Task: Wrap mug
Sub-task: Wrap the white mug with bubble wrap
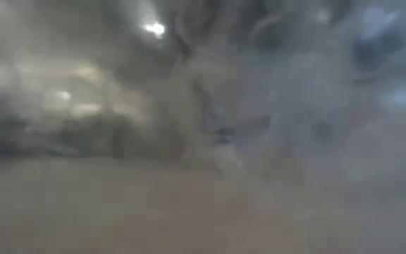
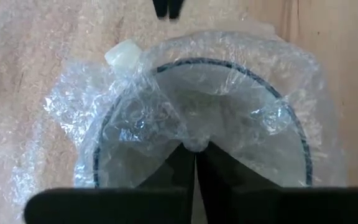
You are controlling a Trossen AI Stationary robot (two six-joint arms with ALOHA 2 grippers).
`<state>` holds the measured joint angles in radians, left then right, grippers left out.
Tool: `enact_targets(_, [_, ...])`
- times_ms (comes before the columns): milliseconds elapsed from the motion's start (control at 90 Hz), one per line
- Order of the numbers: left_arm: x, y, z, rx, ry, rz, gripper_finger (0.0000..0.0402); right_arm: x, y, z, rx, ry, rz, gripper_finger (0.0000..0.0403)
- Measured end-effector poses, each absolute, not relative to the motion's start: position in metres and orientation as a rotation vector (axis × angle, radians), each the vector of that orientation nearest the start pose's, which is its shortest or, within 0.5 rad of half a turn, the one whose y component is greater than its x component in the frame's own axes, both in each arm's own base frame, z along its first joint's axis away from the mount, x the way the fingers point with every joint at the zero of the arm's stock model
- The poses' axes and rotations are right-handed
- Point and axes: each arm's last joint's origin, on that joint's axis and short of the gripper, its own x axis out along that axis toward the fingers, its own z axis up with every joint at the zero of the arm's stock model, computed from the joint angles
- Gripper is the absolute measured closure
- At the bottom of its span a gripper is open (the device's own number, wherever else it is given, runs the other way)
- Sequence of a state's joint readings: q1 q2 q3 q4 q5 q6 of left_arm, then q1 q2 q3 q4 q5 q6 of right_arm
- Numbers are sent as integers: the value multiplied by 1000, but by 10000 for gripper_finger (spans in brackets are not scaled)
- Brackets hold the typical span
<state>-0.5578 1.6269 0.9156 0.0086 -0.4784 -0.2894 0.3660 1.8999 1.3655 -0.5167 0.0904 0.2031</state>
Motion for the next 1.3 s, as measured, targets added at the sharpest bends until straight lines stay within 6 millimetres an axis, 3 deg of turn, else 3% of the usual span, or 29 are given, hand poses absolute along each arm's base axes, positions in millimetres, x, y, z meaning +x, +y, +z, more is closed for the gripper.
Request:
enact_targets(400, [304, -157, 192, 46, 539, -41, 402, 371, 139, 197, -76, 1022, 163, 400])
enact_targets(667, [319, -147, 196, -89, 456, -47, 402, 371, 140, 197, -95, 1020, 175, 400])
enact_targets(1300, [329, -153, 172, -35, 456, -54, 402, 374, 140, 199, -90, 989, 181, 400])
